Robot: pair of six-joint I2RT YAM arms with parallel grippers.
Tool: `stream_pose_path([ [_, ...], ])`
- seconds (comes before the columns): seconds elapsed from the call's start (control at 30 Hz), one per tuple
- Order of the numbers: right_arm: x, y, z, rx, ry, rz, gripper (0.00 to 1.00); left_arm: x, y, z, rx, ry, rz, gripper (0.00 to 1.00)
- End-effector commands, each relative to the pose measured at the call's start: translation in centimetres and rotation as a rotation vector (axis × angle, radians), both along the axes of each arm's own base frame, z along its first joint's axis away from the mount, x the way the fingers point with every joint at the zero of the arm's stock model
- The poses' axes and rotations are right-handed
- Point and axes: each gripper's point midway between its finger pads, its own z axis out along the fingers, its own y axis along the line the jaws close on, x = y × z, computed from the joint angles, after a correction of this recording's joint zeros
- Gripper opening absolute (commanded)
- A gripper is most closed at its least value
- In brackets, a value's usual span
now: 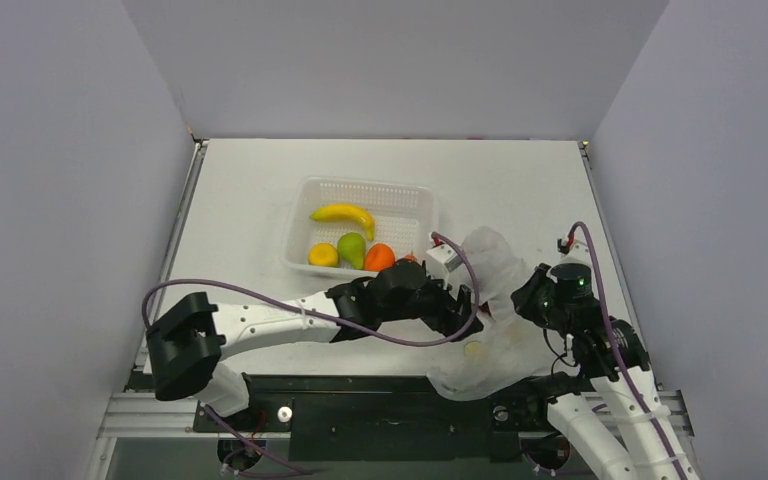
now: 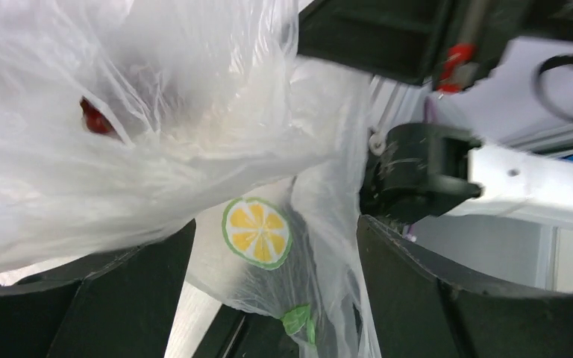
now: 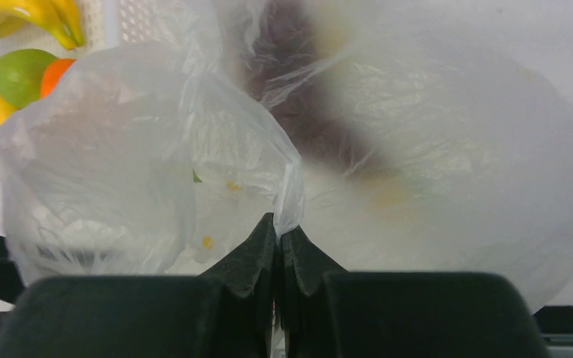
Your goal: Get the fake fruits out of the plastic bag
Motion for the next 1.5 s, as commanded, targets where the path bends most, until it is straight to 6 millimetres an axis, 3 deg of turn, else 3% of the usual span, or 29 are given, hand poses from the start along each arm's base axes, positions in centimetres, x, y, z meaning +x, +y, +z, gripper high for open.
stream_pose_path([
  [0.0,2.7,1.4,5.2,0.033,-0.165,0.068,0.02,2.4,0.9,7.7,-0.122,-0.115,0.054,0.79],
  [0.07,3.3,1.6,6.1,0.026,-0.182,0.077,0.02,4.6,2.0,8.4,-0.117,-0.09,0.112,0.79],
  [0.17,3.7,1.7,6.8,0.007,-0.196,0.099,0.01,4.7,2.7,10.5,-0.178,-0.088,0.089,0.77],
  [0.3,3.6,1.7,7.2,0.003,-0.212,0.113,0.01,2.4,2.6,13.5,-0.309,-0.121,-0.021,0.76],
  [0.43,3.3,2.3,7.5,0.029,-0.226,0.145,0.0,0.2,1.3,15.5,-0.37,-0.136,-0.111,0.64],
  [0.57,3.1,2.5,8.0,0.038,-0.247,0.157,0.0,-1.5,-0.1,17.3,-0.428,-0.192,-0.149,0.58],
  [0.73,2.9,2.4,8.5,0.04,-0.269,0.161,0.0,-2.9,-1.1,17.6,-0.361,-0.307,-0.139,0.59],
  [0.9,2.7,2.5,8.7,0.044,-0.279,0.167,0.0,0.2,-1.9,14.0,-0.264,-0.225,-0.04,0.54],
  [1.03,2.4,2.6,8.9,0.051,-0.285,0.175,0.0,3.2,-2.7,9.1,-0.196,-0.078,0.015,0.44],
  [1.27,2.0,2.1,9.9,0.04,-0.323,0.164,0.0,4.9,-4.5,1.8,-0.068,-0.026,0.048,0.37],
  [1.47,2.0,2.1,9.2,0.032,-0.307,0.168,0.0,6.0,-5.5,-3.1,0.026,0.013,0.089,0.32],
])
